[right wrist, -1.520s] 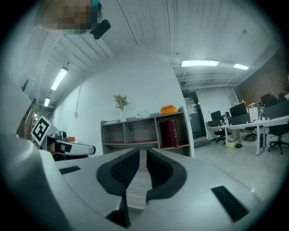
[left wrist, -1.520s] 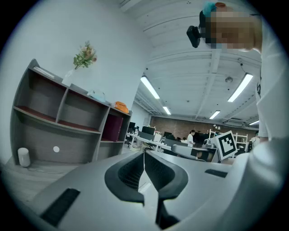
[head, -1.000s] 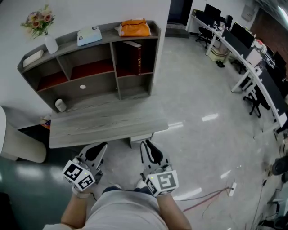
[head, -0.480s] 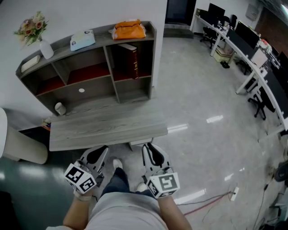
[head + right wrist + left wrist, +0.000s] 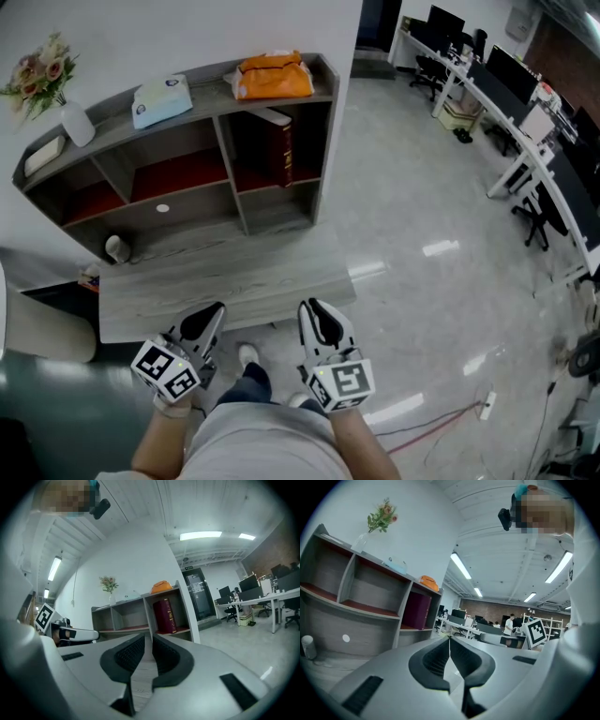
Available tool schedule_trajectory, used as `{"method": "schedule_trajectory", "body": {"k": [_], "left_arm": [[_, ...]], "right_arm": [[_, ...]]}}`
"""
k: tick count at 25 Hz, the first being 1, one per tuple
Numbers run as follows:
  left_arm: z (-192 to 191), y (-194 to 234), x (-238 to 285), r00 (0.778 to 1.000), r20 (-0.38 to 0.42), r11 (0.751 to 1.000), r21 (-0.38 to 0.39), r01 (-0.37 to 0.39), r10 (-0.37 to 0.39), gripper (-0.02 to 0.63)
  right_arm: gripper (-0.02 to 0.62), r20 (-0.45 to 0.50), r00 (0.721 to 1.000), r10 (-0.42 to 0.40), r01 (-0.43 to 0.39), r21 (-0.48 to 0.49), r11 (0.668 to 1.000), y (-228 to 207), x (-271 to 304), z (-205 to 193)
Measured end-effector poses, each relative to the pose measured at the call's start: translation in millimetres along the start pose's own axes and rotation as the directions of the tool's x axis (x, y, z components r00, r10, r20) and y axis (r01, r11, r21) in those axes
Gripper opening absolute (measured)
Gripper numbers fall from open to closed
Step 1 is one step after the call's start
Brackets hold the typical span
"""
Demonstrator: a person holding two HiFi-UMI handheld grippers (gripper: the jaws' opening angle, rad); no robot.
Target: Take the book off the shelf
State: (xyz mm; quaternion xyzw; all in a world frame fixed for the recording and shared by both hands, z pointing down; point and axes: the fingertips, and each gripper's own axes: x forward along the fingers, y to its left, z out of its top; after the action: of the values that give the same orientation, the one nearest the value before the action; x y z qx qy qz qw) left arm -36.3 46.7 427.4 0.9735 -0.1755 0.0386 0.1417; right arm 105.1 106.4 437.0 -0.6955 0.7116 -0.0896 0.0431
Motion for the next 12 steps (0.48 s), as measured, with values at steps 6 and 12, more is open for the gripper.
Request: {"method": "schedule_trajectory", "body": {"k": [6, 12], "left_arm": [[20.9, 58.0, 24.8, 1.000, -0.003, 1.000, -0.001, 0.031, -0.031, 0.015], [38.0, 108.7, 40.9, 0.997, -0.011, 0.997, 0.009, 0.080, -0.080, 0.015]], "right_arm": [[0.057, 0.006, 0.999, -0.034, 0.034, -0.007, 0.999, -5.3, 63.3, 8.3], [0.058, 0.026, 0.996, -0.084, 0.085, -0.024, 0.996, -9.7, 122.3, 21.4]]}}
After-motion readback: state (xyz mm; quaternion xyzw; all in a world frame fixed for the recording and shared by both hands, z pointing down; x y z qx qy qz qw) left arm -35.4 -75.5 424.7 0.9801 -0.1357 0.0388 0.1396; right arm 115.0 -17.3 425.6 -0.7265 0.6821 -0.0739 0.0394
